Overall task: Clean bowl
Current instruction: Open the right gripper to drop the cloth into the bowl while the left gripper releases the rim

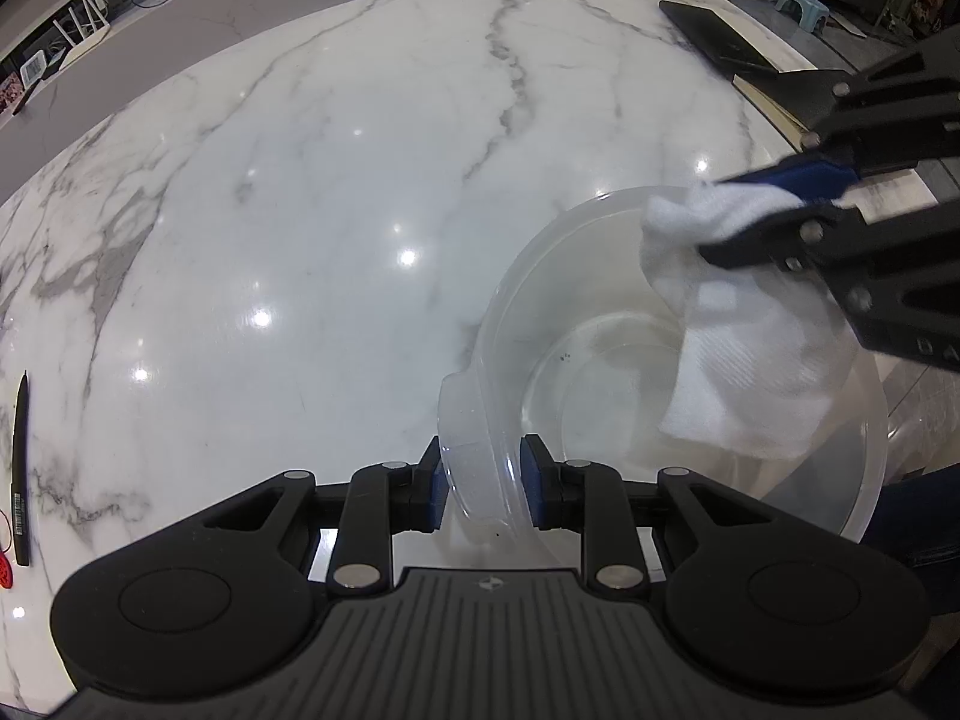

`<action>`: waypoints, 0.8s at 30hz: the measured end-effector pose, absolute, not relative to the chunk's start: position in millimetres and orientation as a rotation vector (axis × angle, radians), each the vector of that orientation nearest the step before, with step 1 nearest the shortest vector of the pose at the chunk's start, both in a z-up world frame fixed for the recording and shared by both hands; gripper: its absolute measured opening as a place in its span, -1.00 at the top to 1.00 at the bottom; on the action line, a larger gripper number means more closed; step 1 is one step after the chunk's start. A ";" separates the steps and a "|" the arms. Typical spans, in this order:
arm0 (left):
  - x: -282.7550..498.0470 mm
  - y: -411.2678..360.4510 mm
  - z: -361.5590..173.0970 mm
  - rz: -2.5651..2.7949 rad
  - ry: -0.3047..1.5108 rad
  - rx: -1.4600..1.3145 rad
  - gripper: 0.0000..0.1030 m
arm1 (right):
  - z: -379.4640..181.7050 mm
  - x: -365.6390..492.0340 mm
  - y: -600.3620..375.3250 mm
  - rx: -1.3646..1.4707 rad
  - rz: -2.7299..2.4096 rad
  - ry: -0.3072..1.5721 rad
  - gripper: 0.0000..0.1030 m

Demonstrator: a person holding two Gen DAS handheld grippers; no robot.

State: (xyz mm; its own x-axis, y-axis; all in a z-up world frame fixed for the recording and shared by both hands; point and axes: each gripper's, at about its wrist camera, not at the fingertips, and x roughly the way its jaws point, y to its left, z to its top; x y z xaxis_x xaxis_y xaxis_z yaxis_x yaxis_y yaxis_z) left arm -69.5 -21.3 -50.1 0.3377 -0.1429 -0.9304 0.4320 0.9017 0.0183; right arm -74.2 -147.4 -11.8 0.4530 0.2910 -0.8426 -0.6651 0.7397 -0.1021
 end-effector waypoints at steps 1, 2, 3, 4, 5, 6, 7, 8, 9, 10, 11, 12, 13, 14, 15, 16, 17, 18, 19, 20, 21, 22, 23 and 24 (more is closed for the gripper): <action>-69.5 -21.8 -49.8 -0.380 1.170 0.284 0.55 | -11.8 -75.7 -148.9 -0.459 0.617 0.931 0.76; -69.5 -22.1 -49.4 -0.380 1.169 0.284 0.55 | -11.8 -77.4 -150.5 -0.463 0.619 0.936 0.76; -69.5 -22.5 -48.9 -0.380 1.167 0.284 0.55 | -11.9 -79.1 -151.7 -0.467 0.622 0.941 0.76; -69.5 -22.8 -48.3 -0.380 1.165 0.284 0.55 | -11.9 -81.0 -153.0 -0.472 0.624 0.944 0.76; -69.6 -22.9 -48.3 -0.380 1.165 0.284 0.55 | -11.9 -83.9 -154.7 -0.479 0.627 0.949 0.76; -69.4 -23.6 -48.9 -0.378 1.165 0.286 0.55 | -11.8 -86.7 -156.2 -0.485 0.629 0.954 0.76; -69.5 -23.6 -49.3 -0.379 1.166 0.286 0.55 | -11.3 -89.3 -157.2 -0.488 0.633 0.957 0.76; -69.5 -24.2 -49.9 -0.379 1.167 0.286 0.55 | -10.5 -93.0 -158.6 -0.491 0.640 0.960 0.76; -69.4 -24.7 -49.9 -0.378 1.166 0.287 0.55 | -9.7 -96.3 -159.5 -0.495 0.646 0.962 0.76; -69.1 -24.9 -49.9 -0.378 1.165 0.287 0.55 | -8.9 -98.9 -160.1 -0.497 0.652 0.963 0.76; -68.9 -25.0 -49.8 -0.377 1.165 0.287 0.55 | -7.7 -102.7 -160.7 -0.498 0.660 0.963 0.76; -68.6 -25.3 -49.6 -0.376 1.164 0.286 0.55 | -6.7 -105.7 -160.8 -0.498 0.668 0.962 0.76; -68.3 -25.6 -49.3 -0.373 1.163 0.286 0.55 | -5.8 -107.8 -160.7 -0.498 0.672 0.961 0.76; -68.4 -25.8 -49.0 -0.372 1.162 0.286 0.55 | -5.1 -109.7 -160.5 -0.499 0.676 0.959 0.76; -67.6 -26.2 -48.6 -0.370 1.160 0.283 0.55 | -4.6 -111.1 -160.2 -0.501 0.677 0.957 0.76; -67.2 -26.2 -48.4 -0.370 1.160 0.280 0.55 | -4.3 -112.4 -159.9 -0.504 0.677 0.954 0.76; -66.0 -25.9 -47.8 -0.369 1.159 0.271 0.55 | -4.4 -113.4 -159.3 -0.506 0.672 0.947 0.76; -65.1 -25.4 -47.5 -0.368 1.158 0.261 0.55 | -4.4 -114.2 -158.8 -0.507 0.667 0.941 0.76; -64.2 -25.3 -47.3 -0.367 1.157 0.256 0.55 | -4.8 -114.4 -158.0 -0.505 0.658 0.934 0.76; -62.6 -24.9 -46.4 -0.365 1.157 0.244 0.55 | -5.8 -113.6 -156.5 -0.502 0.641 0.925 0.76; -61.1 -24.4 -45.0 -0.363 1.151 0.229 0.54 | -6.7 -112.9 -155.3 -0.500 0.628 0.917 0.75; -60.5 -23.3 -43.7 -0.361 1.148 0.218 0.48 | -7.1 -112.4 -154.6 -0.498 0.622 0.914 0.69; -59.6 -22.1 -42.1 -0.360 1.146 0.204 0.46 | -6.8 -111.5 -153.8 -0.489 0.616 0.908 0.54; -57.8 -19.3 -38.1 -0.363 1.141 0.177 0.40 | -6.6 -110.7 -153.1 -0.481 0.609 0.902 0.46</action>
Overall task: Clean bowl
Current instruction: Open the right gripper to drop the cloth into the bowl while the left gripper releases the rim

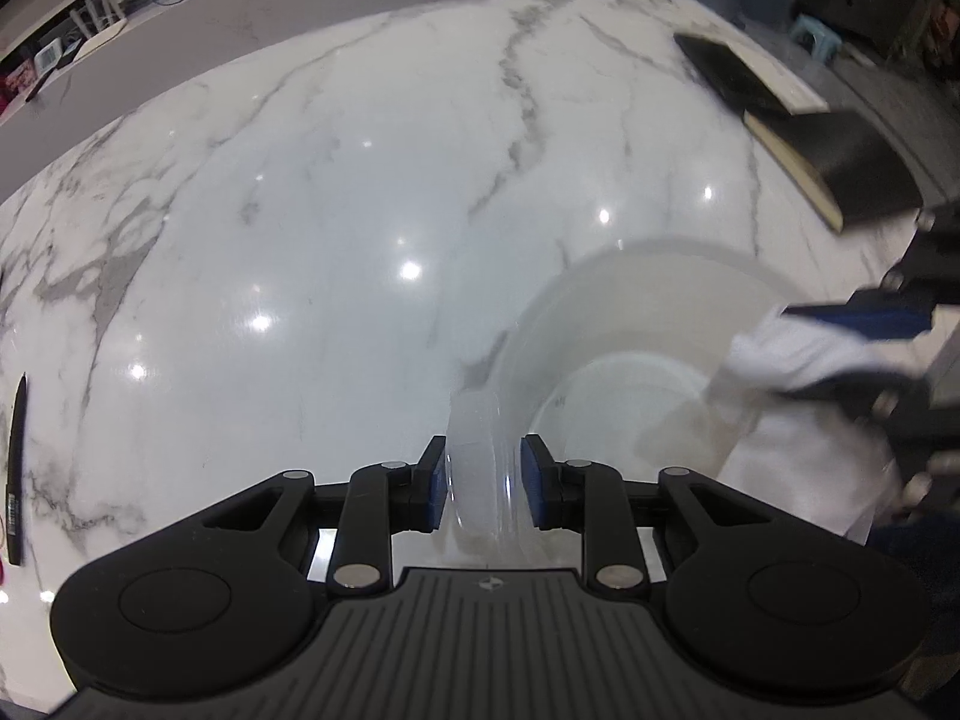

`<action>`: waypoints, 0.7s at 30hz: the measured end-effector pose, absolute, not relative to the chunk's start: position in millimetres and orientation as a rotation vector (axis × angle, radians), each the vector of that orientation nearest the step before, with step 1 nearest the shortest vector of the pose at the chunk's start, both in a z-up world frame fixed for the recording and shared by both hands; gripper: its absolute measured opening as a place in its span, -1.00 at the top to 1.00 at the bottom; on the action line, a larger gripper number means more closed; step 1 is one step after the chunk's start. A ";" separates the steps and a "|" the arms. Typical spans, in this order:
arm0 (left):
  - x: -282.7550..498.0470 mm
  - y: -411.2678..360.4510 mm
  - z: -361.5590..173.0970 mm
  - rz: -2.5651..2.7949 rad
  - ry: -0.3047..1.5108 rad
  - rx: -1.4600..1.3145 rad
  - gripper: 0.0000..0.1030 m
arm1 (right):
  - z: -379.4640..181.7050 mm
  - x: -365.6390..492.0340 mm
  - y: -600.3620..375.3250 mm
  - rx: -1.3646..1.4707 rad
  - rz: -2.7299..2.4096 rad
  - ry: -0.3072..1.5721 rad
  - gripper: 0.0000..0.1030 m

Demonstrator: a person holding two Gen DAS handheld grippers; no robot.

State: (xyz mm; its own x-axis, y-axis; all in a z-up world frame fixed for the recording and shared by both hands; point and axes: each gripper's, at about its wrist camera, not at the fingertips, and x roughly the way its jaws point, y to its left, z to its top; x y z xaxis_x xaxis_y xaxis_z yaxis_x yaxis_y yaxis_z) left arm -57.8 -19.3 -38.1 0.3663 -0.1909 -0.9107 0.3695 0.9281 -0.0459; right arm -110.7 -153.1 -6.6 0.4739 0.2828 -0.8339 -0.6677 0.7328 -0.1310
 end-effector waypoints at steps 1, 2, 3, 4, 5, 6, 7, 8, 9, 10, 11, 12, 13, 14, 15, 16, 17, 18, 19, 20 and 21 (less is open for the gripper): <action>-56.3 -14.5 -32.2 -0.363 1.131 0.144 0.29 | -5.9 -109.8 -152.6 -0.468 0.603 0.895 0.34; -55.7 -10.9 -27.8 -0.360 1.121 0.124 0.26 | -3.8 -108.6 -152.7 -0.445 0.596 0.885 0.23; -55.3 -6.4 -23.0 -0.356 1.107 0.097 0.25 | -2.1 -107.2 -153.1 -0.422 0.591 0.879 0.17; -54.1 -1.7 -18.3 -0.354 1.095 0.063 0.25 | -0.9 -105.8 -153.6 -0.404 0.585 0.874 0.11; -53.6 3.1 -14.4 -0.355 1.085 0.032 0.25 | 1.0 -104.0 -154.7 -0.377 0.575 0.867 0.11; -53.2 7.9 -10.5 -0.356 1.075 0.002 0.25 | 2.6 -102.3 -155.9 -0.354 0.564 0.861 0.11; -52.8 12.6 -6.6 -0.357 1.065 -0.028 0.23 | 3.9 -100.8 -157.3 -0.334 0.555 0.859 0.10; -52.6 20.8 0.0 -0.354 1.048 -0.070 0.22 | 6.2 -98.4 -159.7 -0.300 0.548 0.864 0.10; -52.4 22.1 1.6 -0.352 1.044 -0.076 0.18 | 8.3 -96.3 -161.8 -0.271 0.543 0.868 0.10; -53.5 28.7 8.1 -0.338 1.015 -0.098 0.14 | 10.1 -95.0 -162.9 -0.255 0.547 0.874 0.10; -54.5 31.6 11.5 -0.329 0.999 -0.106 0.13 | 12.1 -93.9 -163.8 -0.239 0.550 0.879 0.08; -53.9 31.9 12.4 -0.326 0.996 -0.108 0.11 | 14.2 -93.4 -164.4 -0.227 0.553 0.886 0.06; -54.9 35.6 16.8 -0.318 0.973 -0.128 0.10 | 15.8 -93.0 -164.8 -0.214 0.555 0.894 0.04; -54.9 37.0 19.5 -0.320 0.961 -0.140 0.10 | 18.1 -92.4 -166.3 -0.185 0.561 0.904 0.04; -55.0 38.0 21.6 -0.325 0.954 -0.149 0.09 | 20.3 -92.0 -168.3 -0.151 0.567 0.906 0.03; -55.1 38.3 22.4 -0.326 0.950 -0.153 0.08 | 21.4 -91.3 -170.3 -0.118 0.570 0.914 -0.01; -55.2 38.6 23.1 -0.328 0.947 -0.158 0.07 | 22.3 -89.4 -174.0 -0.060 0.574 0.935 -0.02; -55.5 37.5 23.8 -0.330 0.945 -0.157 0.07 | 23.2 -88.1 -176.9 -0.016 0.574 0.950 -0.02; -55.8 36.3 24.4 -0.333 0.944 -0.155 0.07 | 24.0 -88.8 -177.5 -0.014 0.566 0.948 -0.02; -55.9 34.8 24.2 -0.333 0.945 -0.149 0.06 | 24.8 -89.5 -178.1 -0.012 0.558 0.945 -0.03; -57.1 34.0 22.7 -0.332 0.948 -0.143 0.06 | 25.3 -90.0 -178.4 -0.013 0.549 0.943 -0.03</action>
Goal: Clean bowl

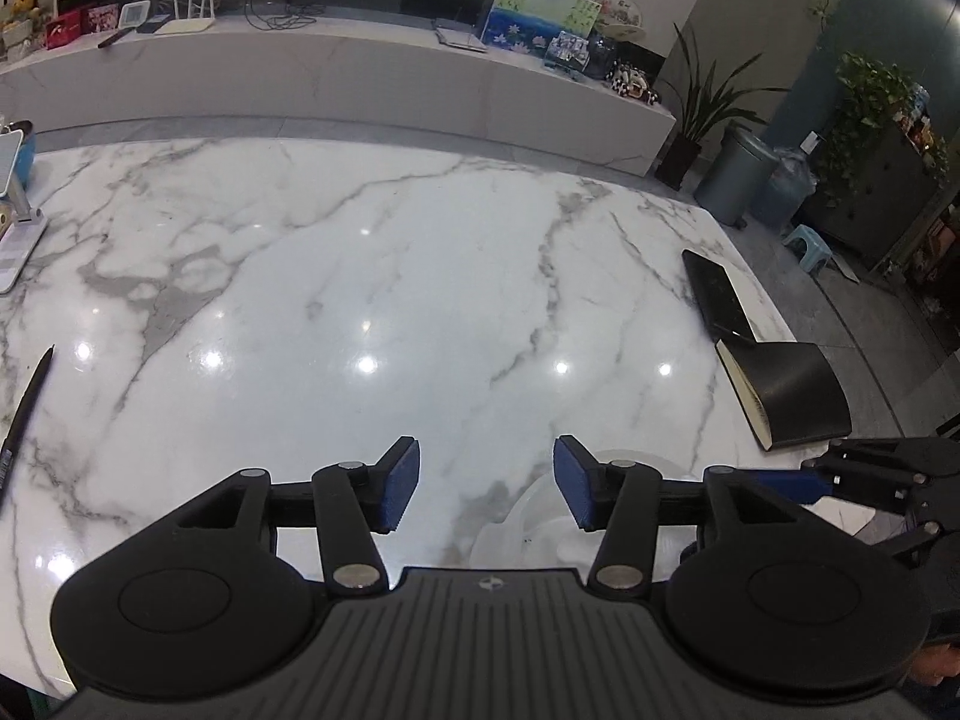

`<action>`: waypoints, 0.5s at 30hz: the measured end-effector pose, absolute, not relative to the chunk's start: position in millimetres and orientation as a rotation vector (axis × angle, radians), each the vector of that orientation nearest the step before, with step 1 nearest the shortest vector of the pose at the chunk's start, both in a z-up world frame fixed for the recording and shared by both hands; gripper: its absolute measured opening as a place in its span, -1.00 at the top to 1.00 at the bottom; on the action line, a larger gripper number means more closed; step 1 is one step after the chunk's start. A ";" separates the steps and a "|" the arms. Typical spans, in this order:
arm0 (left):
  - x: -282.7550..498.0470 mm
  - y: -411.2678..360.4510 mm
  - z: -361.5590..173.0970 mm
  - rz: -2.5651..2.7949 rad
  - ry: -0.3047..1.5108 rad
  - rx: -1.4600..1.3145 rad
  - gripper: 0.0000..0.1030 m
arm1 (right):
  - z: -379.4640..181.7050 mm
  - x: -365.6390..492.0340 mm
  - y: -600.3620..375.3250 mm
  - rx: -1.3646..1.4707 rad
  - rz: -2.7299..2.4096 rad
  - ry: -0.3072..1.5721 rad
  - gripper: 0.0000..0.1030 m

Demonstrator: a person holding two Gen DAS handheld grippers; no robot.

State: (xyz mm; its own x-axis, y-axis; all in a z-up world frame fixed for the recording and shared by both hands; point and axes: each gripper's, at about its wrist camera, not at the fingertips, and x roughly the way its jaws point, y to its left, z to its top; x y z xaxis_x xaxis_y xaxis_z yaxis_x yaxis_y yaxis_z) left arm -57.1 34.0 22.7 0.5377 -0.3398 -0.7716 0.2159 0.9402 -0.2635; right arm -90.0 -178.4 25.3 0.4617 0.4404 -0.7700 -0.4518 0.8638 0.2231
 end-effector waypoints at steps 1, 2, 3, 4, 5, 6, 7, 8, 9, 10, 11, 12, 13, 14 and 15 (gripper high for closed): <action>-58.4 33.3 21.0 -0.331 0.950 -0.136 0.06 | 25.3 -89.9 -178.0 -0.019 0.537 0.942 -0.04; -58.4 31.6 19.6 -0.331 0.957 -0.129 0.06 | 25.6 -90.2 -177.9 -0.017 0.532 0.943 -0.04; -58.6 29.4 18.5 -0.331 0.964 -0.118 0.06 | 25.8 -90.3 -178.0 -0.011 0.529 0.948 -0.04; -58.8 27.2 17.4 -0.331 0.971 -0.107 0.06 | 26.0 -90.3 -178.1 -0.004 0.524 0.952 -0.04; -62.2 26.8 16.6 -0.331 0.971 -0.092 0.06 | 26.2 -90.4 -178.6 0.012 0.513 0.959 -0.06; -64.0 24.8 16.7 -0.330 0.970 -0.079 0.06 | 26.0 -90.7 -180.0 0.036 0.503 0.966 -0.08; -65.0 23.3 16.9 -0.330 0.971 -0.071 0.06 | 25.3 -90.6 -182.1 0.068 0.491 0.978 -0.14; -66.0 21.8 17.1 -0.331 0.971 -0.064 0.06 | 23.8 -90.6 -185.9 0.124 0.469 1.002 -0.16; -67.0 20.3 17.3 -0.331 0.972 -0.056 0.06 | 22.2 -90.7 -189.6 0.181 0.449 1.024 -0.16; -69.3 18.7 17.3 -0.335 0.972 -0.052 0.06 | 20.6 -90.8 -193.1 0.232 0.442 1.035 -0.17; -71.6 17.0 17.3 -0.338 0.972 -0.047 0.06 | 19.5 -91.4 -196.5 0.273 0.440 1.038 -0.18; -74.0 14.5 17.5 -0.343 0.973 -0.040 0.06 | 16.7 -93.0 -202.9 0.354 0.433 1.037 -0.19; -76.9 11.5 17.8 -0.351 0.972 -0.028 0.06 | 14.1 -94.5 -207.3 0.406 0.421 1.032 -0.20; -80.3 8.5 17.8 -0.363 0.970 -0.017 0.06 | 12.3 -96.3 -209.9 0.429 0.404 1.026 -0.20; -83.7 5.6 17.7 -0.375 0.969 -0.005 0.06 | 12.1 -98.2 -211.1 0.427 0.387 1.017 -0.20</action>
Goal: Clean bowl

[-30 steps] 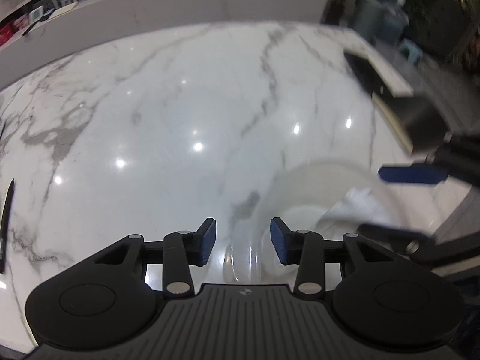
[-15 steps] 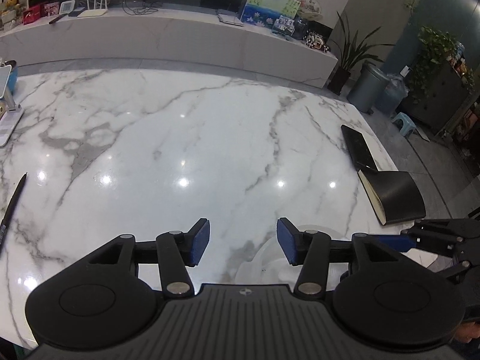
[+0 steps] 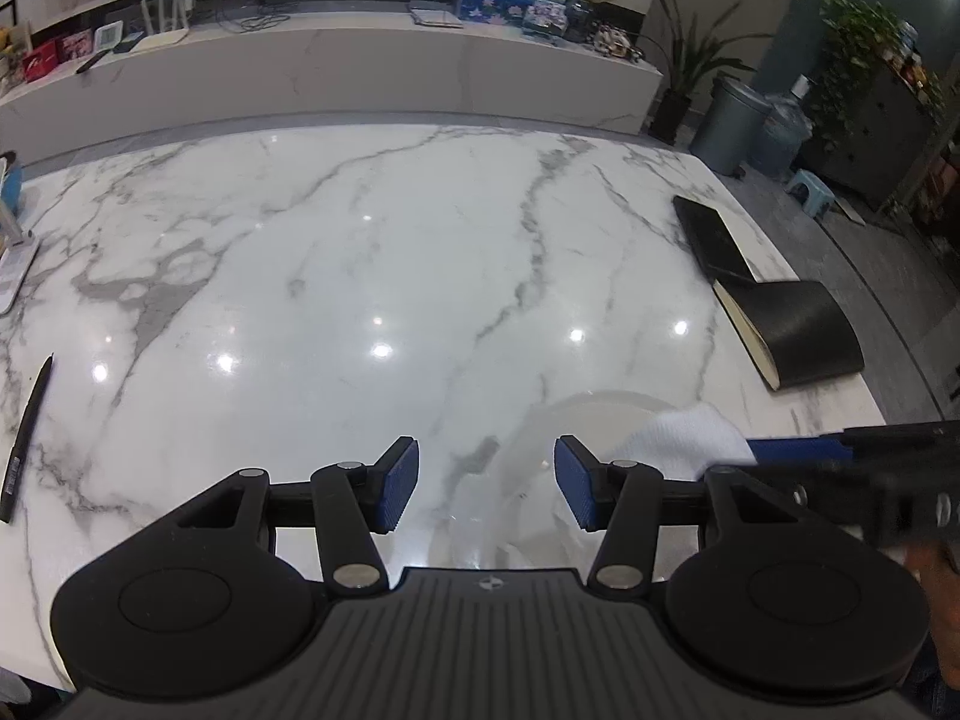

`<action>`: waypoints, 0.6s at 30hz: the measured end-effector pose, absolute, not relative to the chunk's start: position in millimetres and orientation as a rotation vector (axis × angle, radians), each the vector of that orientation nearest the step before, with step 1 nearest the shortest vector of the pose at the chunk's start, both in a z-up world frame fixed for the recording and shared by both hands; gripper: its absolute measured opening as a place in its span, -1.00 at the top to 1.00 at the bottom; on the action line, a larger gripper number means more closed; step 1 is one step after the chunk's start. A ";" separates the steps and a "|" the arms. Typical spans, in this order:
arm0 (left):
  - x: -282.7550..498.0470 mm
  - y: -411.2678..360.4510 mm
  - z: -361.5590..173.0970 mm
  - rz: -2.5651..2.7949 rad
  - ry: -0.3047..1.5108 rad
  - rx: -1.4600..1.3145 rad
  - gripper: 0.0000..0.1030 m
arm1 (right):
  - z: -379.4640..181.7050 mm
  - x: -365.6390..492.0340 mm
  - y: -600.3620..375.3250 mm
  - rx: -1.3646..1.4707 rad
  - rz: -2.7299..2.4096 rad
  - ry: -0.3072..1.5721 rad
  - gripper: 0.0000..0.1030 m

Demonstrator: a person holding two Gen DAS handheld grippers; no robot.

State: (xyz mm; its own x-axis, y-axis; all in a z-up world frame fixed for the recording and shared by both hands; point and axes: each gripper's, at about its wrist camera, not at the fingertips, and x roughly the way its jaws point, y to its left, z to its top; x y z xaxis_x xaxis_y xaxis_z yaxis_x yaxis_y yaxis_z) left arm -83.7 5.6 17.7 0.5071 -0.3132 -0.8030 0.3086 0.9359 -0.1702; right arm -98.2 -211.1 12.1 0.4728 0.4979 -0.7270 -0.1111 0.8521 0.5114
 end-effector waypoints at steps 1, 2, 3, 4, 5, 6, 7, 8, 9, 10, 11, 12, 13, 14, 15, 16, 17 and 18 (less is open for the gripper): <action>-87.0 2.6 17.7 -0.387 0.968 0.006 0.06 | 12.8 -99.9 -212.3 0.423 0.376 1.004 -0.20; -90.4 -0.4 17.7 -0.399 0.966 0.018 0.06 | 13.5 -101.6 -213.3 0.422 0.362 0.988 -0.20; -93.8 -3.3 17.7 -0.411 0.965 0.029 0.06 | 13.9 -101.2 -213.2 0.423 0.359 0.985 -0.20; -96.4 -5.2 17.8 -0.423 0.964 0.033 0.06 | 14.2 -100.8 -213.1 0.424 0.355 0.983 -0.20; -99.0 -7.0 18.0 -0.435 0.963 0.036 0.06 | 14.4 -100.3 -212.5 0.423 0.351 0.980 -0.20; -105.4 -14.1 18.2 -0.461 0.955 0.046 0.06 | 14.4 -99.9 -210.3 0.418 0.348 0.979 -0.20; -108.1 -17.7 18.0 -0.475 0.952 0.056 0.06 | 14.6 -99.7 -208.1 0.413 0.346 0.979 -0.20; -110.7 -21.3 17.7 -0.488 0.949 0.066 0.06 | 15.0 -99.6 -206.0 0.409 0.347 0.977 -0.20; -113.3 -24.8 17.4 -0.501 0.945 0.075 0.06 | 15.6 -99.7 -202.8 0.404 0.348 0.974 -0.20; -115.9 -28.4 17.2 -0.514 0.942 0.085 0.06 | 16.3 -100.0 -199.8 0.397 0.351 0.972 -0.20; -116.6 -29.2 17.2 -0.517 0.940 0.087 0.06 | 16.8 -100.4 -198.2 0.392 0.354 0.969 -0.20; -118.6 -33.2 18.2 -0.533 0.932 0.095 0.06 | 17.2 -100.7 -196.6 0.388 0.357 0.966 -0.20; -119.4 -34.3 18.7 -0.541 0.930 0.095 0.06 | 17.4 -100.8 -195.3 0.385 0.360 0.966 -0.20; -120.2 -35.3 19.2 -0.549 0.927 0.095 0.06 | 17.6 -100.9 -193.9 0.382 0.364 0.966 -0.20; -120.5 -35.7 19.2 -0.555 0.922 0.092 0.06 | 18.0 -101.1 -192.5 0.380 0.367 0.966 -0.20; -120.8 -35.9 19.3 -0.561 0.918 0.089 0.06 | 18.5 -101.2 -192.0 0.380 0.369 0.964 -0.20; -121.0 -36.2 19.4 -0.567 0.913 0.086 0.07 | 18.7 -101.2 -191.8 0.385 0.373 0.965 -0.20; -120.2 -36.6 18.5 -0.568 0.912 0.084 0.07 | 18.8 -101.2 -191.8 0.392 0.380 0.966 -0.20</action>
